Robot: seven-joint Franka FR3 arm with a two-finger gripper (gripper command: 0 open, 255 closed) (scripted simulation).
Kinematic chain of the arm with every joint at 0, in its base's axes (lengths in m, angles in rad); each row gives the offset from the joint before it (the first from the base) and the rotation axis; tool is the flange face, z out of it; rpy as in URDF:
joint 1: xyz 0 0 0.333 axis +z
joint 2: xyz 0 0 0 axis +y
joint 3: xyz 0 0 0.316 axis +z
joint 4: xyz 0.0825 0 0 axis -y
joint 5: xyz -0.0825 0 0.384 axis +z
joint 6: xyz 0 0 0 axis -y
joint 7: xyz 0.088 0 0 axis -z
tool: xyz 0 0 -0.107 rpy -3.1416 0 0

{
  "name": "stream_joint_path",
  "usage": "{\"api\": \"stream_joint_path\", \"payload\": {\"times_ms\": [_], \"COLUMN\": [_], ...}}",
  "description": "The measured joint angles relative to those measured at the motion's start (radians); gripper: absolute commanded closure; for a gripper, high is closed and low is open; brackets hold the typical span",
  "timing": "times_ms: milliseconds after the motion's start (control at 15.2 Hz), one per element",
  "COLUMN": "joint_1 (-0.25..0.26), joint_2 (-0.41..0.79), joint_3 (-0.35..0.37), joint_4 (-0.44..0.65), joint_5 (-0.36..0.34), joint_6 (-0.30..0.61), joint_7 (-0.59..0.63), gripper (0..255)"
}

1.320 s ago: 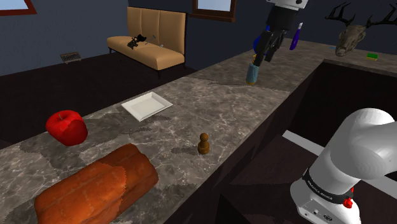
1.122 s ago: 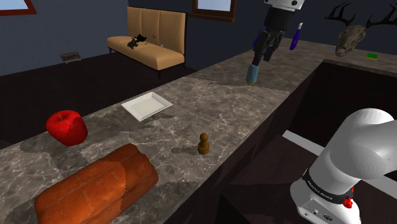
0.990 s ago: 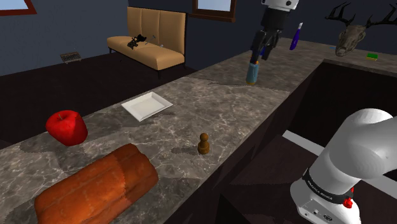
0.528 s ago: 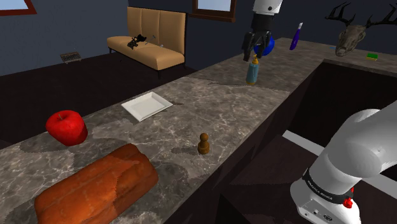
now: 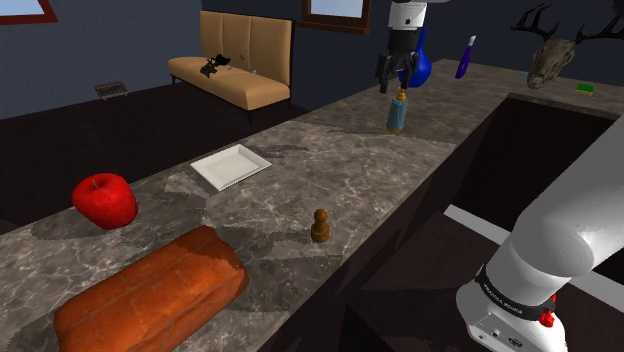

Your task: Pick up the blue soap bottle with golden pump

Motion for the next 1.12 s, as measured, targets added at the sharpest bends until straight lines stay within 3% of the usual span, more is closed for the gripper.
{"api": "stream_joint_path", "payload": {"times_ms": [462, 726, 990, 1122], "joint_1": [-0.061, -0.111, -0.182, -0.199], "joint_2": [0.284, 0.462, 0.667, 0.706], "joint_3": [-0.059, -0.085, -0.102, -0.105], "joint_4": [0.269, 0.469, 0.736, 0.785], "joint_5": [0.017, 0.038, 0.065, 0.069], "joint_6": [-0.061, -0.125, -0.228, -0.248], "joint_7": [-0.025, -0.038, -0.046, -0.05], "gripper": [0, 0, 0, 0]}}
